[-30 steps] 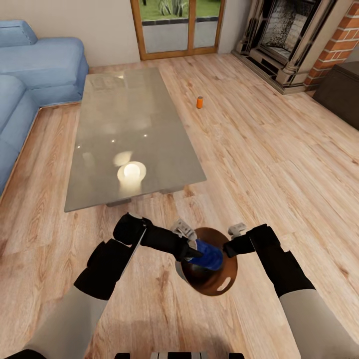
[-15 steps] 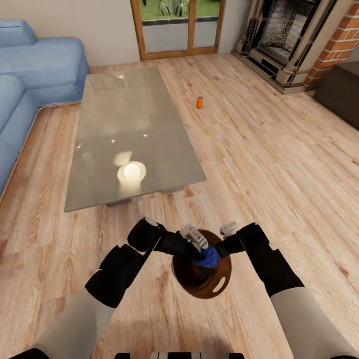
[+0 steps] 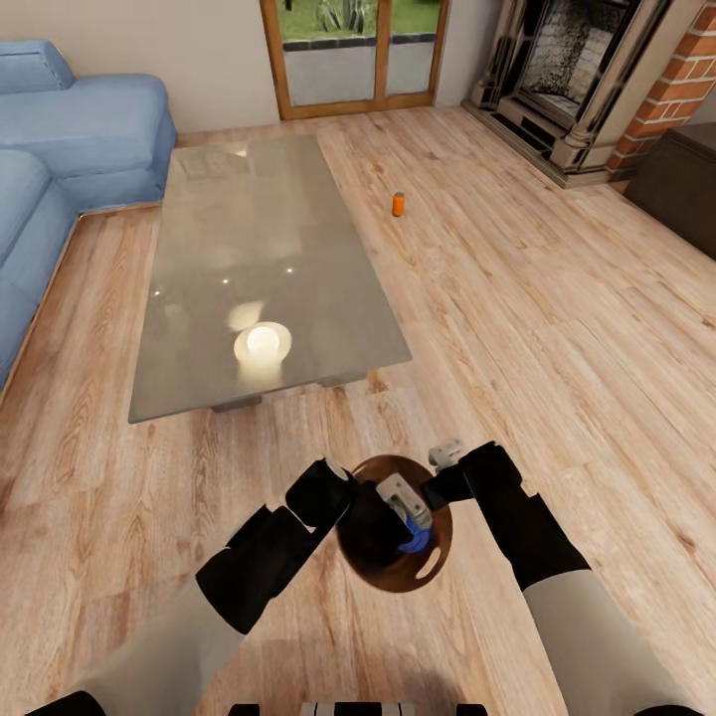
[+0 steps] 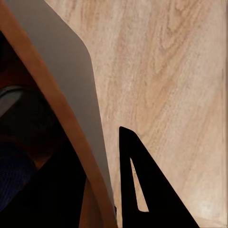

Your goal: Put the three can of soda from the living room inside the tash can in the kitchen.

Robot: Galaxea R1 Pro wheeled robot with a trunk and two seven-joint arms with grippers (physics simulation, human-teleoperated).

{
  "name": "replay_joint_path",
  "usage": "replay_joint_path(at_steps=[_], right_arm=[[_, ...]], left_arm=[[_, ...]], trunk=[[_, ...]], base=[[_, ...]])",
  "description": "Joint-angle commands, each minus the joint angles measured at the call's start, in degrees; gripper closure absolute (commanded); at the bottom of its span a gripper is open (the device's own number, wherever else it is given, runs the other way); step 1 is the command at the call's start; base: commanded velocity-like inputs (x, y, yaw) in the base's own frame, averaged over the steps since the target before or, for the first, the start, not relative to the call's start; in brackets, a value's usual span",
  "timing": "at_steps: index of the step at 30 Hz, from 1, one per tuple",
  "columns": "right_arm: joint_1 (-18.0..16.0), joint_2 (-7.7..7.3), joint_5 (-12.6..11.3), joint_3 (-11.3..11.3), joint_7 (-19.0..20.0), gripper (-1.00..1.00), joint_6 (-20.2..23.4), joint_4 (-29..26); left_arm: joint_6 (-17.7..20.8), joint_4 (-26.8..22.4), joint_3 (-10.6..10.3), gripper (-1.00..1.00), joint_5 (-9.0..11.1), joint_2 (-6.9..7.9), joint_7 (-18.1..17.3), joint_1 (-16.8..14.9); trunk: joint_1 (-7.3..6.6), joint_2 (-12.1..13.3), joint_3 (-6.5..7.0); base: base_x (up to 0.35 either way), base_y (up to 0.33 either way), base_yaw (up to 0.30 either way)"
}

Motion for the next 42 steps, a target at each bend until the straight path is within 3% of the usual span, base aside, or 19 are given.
replay_joint_path(at_steps=[1, 5, 11, 15, 24, 32, 33, 42], right_arm=[[0.0, 0.08, -2.1, 0.0, 0.2, 1.00, 0.7, 0.0], [0.0, 0.28, -1.9, 0.0, 0.0, 1.00, 0.7, 0.0], [0.0, 0.32, -1.8, 0.0, 0.0, 1.00, 0.7, 0.0], [0.0, 0.27, -1.8, 0.0, 0.0, 1.00, 0.7, 0.0], [0.0, 0.34, -1.8, 0.0, 0.0, 1.00, 0.7, 0.0], [0.0, 0.79, -1.8, 0.2, 0.0, 1.00, 0.7, 0.0], [0.0, 0.82, -1.8, 0.2, 0.0, 1.00, 0.7, 0.0], [0.0, 0.86, -1.8, 0.3, 0.0, 1.00, 0.7, 0.0]], left_arm=[[0.0, 0.1, -0.2, 1.00, 0.0, 0.01, 0.1, 0.0], [0.0, 0.4, -2.2, 1.00, 0.0, 0.03, 2.6, 0.0], [0.0, 2.7, -3.4, 1.00, -0.1, 0.03, 5.9, 0.0], [0.0, 3.7, -3.7, 1.00, -0.1, 0.17, 9.4, 0.0], [0.0, 6.2, -3.8, 1.00, 0.0, 0.09, 13.0, 0.0], [0.0, 8.3, -3.8, 1.00, 0.0, -0.02, 14.0, 0.0], [0.0, 8.4, -3.8, -1.00, 0.0, -0.03, 14.0, -0.1], [0.0, 8.6, -3.8, -1.00, 0.1, 0.02, 14.0, 0.0]], trunk=[[0.00, 0.0, 0.00], [0.00, 0.0, 0.00], [0.00, 0.0, 0.00], [0.00, 0.0, 0.00], [0.00, 0.0, 0.00], [0.00, 0.0, 0.00], [0.00, 0.0, 0.00], [0.00, 0.0, 0.00]], base=[[0.000, 0.000, 0.000], [0.000, 0.000, 0.000], [0.000, 0.000, 0.000], [0.000, 0.000, 0.000], [0.000, 0.000, 0.000], [0.000, 0.000, 0.000], [0.000, 0.000, 0.000], [0.000, 0.000, 0.000]])
